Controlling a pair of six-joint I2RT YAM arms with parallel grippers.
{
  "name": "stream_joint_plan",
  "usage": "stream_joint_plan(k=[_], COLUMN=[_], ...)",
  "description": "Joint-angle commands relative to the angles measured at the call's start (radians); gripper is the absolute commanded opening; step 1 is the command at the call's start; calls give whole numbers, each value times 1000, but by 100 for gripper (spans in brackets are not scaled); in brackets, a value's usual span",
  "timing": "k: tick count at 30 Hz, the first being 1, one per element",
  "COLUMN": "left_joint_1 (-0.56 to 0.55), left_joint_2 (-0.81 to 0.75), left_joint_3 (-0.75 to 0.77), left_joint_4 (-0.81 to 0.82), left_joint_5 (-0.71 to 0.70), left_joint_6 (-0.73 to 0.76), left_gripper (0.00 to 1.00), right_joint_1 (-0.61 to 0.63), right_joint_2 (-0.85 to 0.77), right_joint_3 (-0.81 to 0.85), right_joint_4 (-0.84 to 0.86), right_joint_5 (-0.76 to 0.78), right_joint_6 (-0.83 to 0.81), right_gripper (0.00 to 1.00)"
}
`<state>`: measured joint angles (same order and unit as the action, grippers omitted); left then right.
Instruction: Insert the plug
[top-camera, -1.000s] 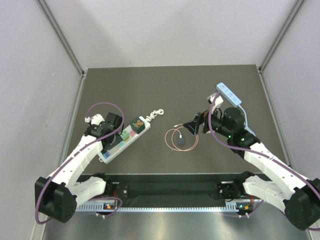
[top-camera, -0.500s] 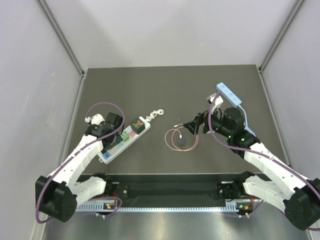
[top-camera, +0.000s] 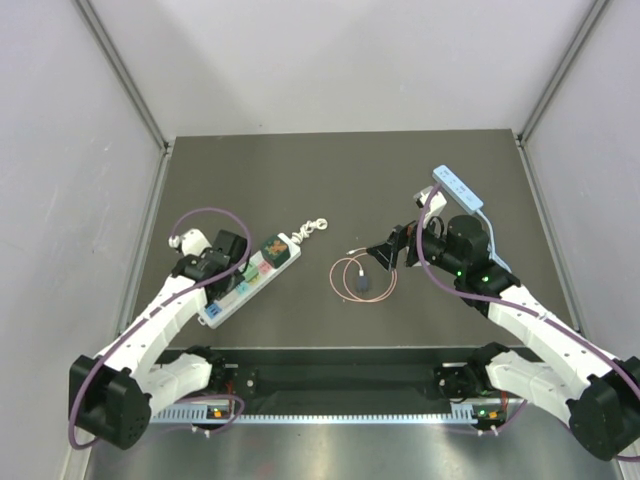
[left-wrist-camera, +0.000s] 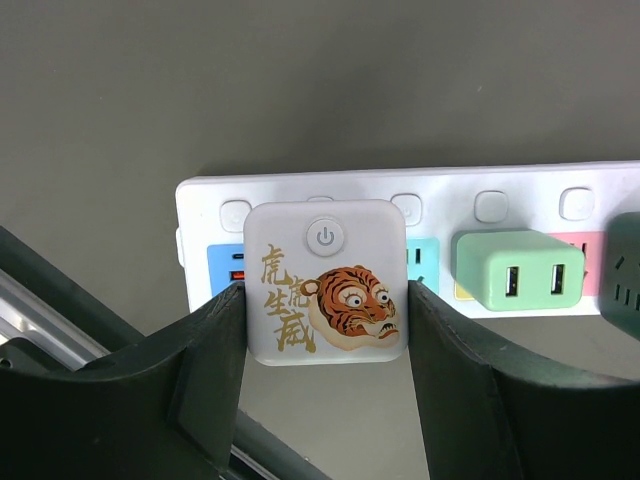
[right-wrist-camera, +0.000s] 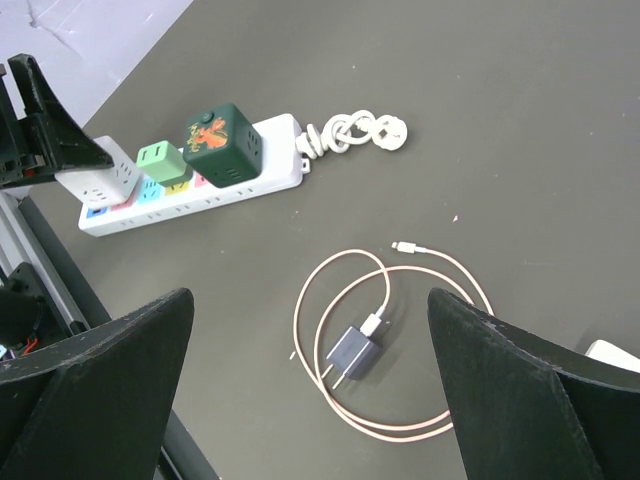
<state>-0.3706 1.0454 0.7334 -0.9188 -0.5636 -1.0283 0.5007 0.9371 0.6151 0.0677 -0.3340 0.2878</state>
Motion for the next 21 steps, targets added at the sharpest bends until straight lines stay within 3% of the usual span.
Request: stream_joint_plan(k=[1,12,21], left_joint_1=[-24,-240,-257], left_joint_2=[64,128,61], left_joint_3=[-100,-121,-262], left_joint_4=[11,-45,80], left_joint_5=[142,71,122], left_joint_6=[-79,-329,-366], left_gripper=[0,0,0], right_joint_1=[-7,-7,-7], right_joint_2=[-3,-1,2], right_joint_3=[-6,2,-9], right_joint_4=[49,41,35], right_joint_5=[0,-7,-5], right_joint_6=[-16,-13,-13], right_gripper=[100,100,100])
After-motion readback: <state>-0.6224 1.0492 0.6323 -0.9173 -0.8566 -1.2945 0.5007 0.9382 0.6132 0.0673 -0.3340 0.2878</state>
